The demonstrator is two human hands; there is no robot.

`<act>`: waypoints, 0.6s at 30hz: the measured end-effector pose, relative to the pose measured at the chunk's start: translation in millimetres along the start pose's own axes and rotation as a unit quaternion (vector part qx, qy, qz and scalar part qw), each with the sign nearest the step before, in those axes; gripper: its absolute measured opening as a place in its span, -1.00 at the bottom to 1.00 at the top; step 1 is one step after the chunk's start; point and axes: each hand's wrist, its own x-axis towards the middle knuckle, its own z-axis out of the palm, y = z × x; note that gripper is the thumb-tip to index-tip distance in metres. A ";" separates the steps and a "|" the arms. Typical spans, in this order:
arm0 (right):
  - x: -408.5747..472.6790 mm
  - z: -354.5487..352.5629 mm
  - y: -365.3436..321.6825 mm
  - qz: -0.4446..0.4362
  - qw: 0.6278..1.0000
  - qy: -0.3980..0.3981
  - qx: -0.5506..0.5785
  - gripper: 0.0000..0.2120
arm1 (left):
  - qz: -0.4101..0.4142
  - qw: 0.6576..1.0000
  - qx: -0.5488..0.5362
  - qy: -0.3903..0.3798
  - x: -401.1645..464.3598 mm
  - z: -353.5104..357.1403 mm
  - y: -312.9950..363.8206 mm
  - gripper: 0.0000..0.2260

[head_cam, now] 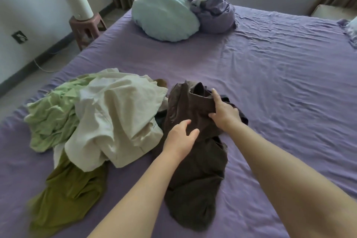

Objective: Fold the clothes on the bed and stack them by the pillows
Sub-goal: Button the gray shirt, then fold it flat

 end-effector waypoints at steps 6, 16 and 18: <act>-44.1 -10.1 1.3 -0.042 0.980 0.058 0.183 -0.33 | 0.004 0.995 -0.099 -0.006 -12.2 5.6 22.5 -0.42; -145.6 -71.3 -0.4 -0.066 0.810 -0.048 0.581 -0.47 | 0.084 0.976 -0.200 0.022 -69.9 1.2 95.0 -0.60; -161.0 -90.5 14.5 -0.088 0.801 -0.033 0.591 -0.53 | 0.089 0.976 -0.199 0.015 -81.7 -10.5 115.0 -0.82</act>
